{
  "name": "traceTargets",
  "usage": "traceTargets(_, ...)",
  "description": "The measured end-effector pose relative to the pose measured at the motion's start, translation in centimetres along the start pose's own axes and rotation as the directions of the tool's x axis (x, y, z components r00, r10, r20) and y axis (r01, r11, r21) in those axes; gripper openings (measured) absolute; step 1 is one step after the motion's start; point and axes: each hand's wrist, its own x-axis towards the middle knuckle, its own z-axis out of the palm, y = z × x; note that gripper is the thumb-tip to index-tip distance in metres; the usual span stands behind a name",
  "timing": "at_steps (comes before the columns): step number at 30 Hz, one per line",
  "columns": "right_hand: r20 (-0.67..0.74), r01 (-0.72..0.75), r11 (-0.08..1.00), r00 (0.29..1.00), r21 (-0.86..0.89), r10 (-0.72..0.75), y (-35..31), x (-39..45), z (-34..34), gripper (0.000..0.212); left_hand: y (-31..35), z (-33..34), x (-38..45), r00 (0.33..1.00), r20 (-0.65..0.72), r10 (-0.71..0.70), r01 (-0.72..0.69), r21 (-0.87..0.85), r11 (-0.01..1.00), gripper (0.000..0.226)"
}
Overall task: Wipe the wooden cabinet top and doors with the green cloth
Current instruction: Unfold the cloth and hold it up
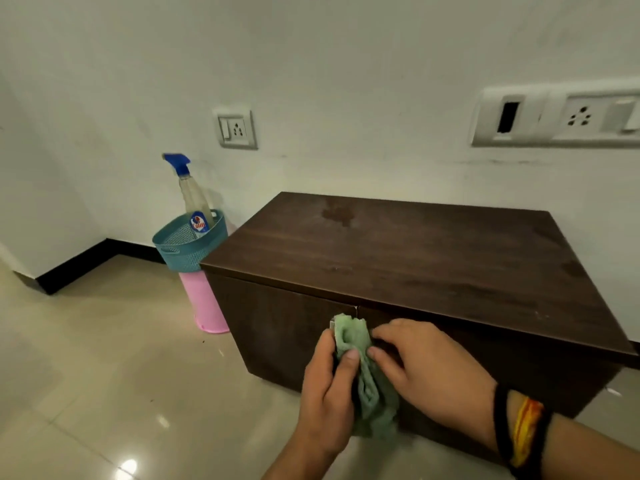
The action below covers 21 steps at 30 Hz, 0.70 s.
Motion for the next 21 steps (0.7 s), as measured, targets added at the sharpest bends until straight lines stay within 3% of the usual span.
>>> traceTargets(3,-0.033,-0.080,0.945,0.995,0.318,0.095,-0.2,-0.6,-2.1,0.032,4.7,1.0,0.8,0.995,0.071,-0.065,0.079,-0.221,0.972,0.035)
traceTargets(5,-0.009,-0.120,0.838,0.989,0.533,0.147,-0.9,-0.9,-4.0,0.044,7.7,1.2,1.8,0.992,0.104,-0.066,0.089,-0.233,0.968,0.049)
traceTargets(7,0.001,-0.143,0.743,0.982,0.654,0.188,-1.8,-1.5,-6.3,0.053,11.5,1.1,3.1,0.987,0.164,-0.005,0.033,-0.173,0.984,0.045)
traceTargets(11,-0.045,-0.032,0.601,0.993,0.798,0.112,-3.2,-3.0,-12.0,0.021,19.4,-0.3,5.1,0.919,0.391,-0.059,0.066,-0.004,0.998,0.026)
traceTargets(15,-0.208,0.099,0.492,0.963,0.865,0.172,-3.0,-4.7,-16.0,0.022,24.4,-1.2,5.2,0.942,0.288,-0.171,0.132,0.152,0.980,0.021)
traceTargets(18,-0.182,0.078,0.456,0.965,0.886,0.189,-3.2,-5.9,-16.6,0.021,25.5,-0.1,3.8,0.913,0.357,-0.198,0.162,0.127,0.979,0.040)
traceTargets(21,-0.178,0.092,0.423,0.969,0.901,0.169,-3.5,-5.8,-16.8,0.025,24.8,0.9,3.7,0.900,0.412,-0.146,0.002,0.331,0.944,0.042)
